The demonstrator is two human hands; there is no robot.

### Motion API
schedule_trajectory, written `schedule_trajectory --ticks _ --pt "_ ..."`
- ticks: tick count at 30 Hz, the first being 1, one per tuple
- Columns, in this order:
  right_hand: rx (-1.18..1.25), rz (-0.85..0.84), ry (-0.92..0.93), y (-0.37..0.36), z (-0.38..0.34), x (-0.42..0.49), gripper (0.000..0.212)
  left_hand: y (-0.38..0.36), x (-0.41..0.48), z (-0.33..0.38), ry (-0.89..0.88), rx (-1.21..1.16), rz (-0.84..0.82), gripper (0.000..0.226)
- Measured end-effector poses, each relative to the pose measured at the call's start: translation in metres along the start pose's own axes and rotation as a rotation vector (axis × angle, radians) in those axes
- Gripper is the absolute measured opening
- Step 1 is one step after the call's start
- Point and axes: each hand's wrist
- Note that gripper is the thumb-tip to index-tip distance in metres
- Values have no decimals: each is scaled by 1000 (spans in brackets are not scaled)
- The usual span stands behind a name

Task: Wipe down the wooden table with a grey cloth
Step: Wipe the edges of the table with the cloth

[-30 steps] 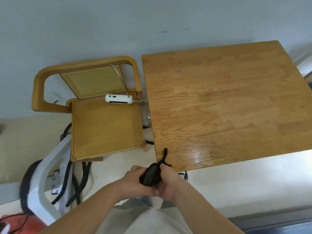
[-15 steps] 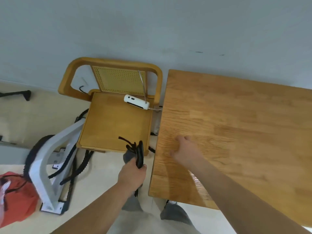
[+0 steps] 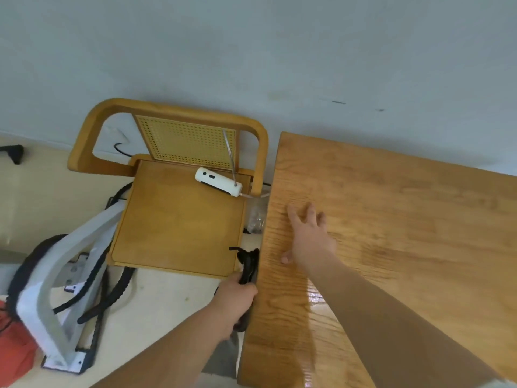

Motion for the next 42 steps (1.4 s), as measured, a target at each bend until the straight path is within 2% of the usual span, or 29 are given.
schedule_trajectory --ticks 4,6,13,21,24,26,28,31,34,36,39,42 --pt "-95 -28 -11 10 -16 18 164 14 30 63 -96 26 17 20" --pt "-105 -54 -7 12 -22 28 169 22 41 98 -152 7 21 19" --pt "-76 -100 -6 17 -19 36 170 49 79 203 -256 59 47 23" --pt "-34 -99 -32 17 -19 42 167 68 115 277 -387 183 106 23" --pt "-41 -82 -34 16 -20 43 168 61 118 263 -452 309 135 44" --pt "-40 -86 -40 17 -20 42 168 54 108 235 -531 380 167 50" --pt "-40 -77 -42 16 -20 41 168 45 98 196 -547 385 175 49" --pt "-39 -50 -36 15 -21 37 168 30 87 131 -476 342 134 49" --pt "-27 -10 -4 10 -18 27 163 17 68 76 -404 323 115 30" --pt "-23 75 28 3 -11 18 158 8 60 44 -369 298 112 26" --pt "-53 228 139 -21 2 -13 132 -8 38 -7 -304 286 147 28" --pt "-7 257 272 -49 16 -52 81 -29 10 -53 -273 269 182 30"
Point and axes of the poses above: each hand's wrist, its own x-axis towards the middle knuckle, its own y-axis out of the back of the hand, z = x × y, and after that the axes turned 13 degrees about x, right-handed
